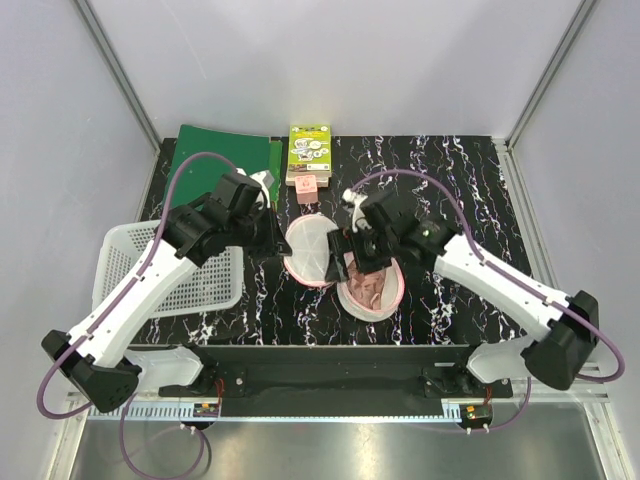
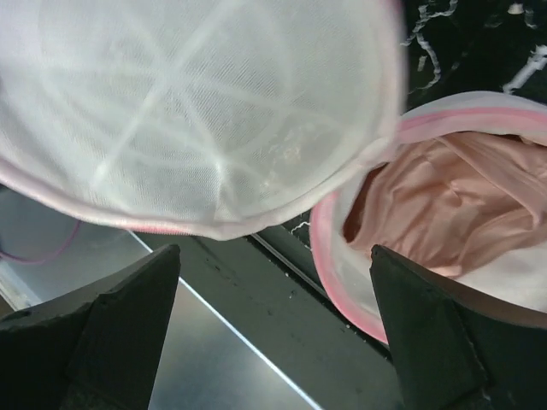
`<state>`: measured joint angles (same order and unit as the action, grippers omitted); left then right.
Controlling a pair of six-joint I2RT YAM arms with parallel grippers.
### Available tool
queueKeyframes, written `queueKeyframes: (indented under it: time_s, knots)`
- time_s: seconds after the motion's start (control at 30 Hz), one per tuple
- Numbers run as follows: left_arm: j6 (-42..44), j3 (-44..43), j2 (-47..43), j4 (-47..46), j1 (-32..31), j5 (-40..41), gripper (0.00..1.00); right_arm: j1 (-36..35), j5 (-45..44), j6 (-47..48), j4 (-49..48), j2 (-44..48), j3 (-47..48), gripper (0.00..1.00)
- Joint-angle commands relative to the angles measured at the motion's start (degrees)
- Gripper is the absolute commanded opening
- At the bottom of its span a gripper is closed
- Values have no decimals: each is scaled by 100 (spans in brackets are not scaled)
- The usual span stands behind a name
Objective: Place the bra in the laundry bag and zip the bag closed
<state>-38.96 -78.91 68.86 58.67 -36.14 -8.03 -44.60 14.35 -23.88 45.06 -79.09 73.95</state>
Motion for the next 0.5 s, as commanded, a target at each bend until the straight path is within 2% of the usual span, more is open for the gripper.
queueKeyframes:
  time_s: [0.0, 0.07, 0.1, 0.13, 0.2, 0.47]
  knots:
    - [-270, -309, 40, 30, -25, 267, 0, -566, -147, 961, -1403, 586, -574, 100]
    - [-349, -344, 49, 56, -25, 320, 0, -1137, -886, 1261, -1708, 719, -881, 100]
    - [-367, -353, 57, 56, -25, 320, 0, -1339, -1856, 1498, -1876, 867, -1004, 100]
    - [-393, -370, 66, 56, -25, 294, 0, -1706, -2344, 1552, -2052, 930, -1258, 100]
    - [-428, -353, 75, 65, -25, 267, 0, -1850, -3092, 1649, -2562, 1035, -1427, 100]
    - [-639, -265, 22, 65, -25, 153, 0, -2281, -3834, 2360, -3758, 343, -1454, 100]
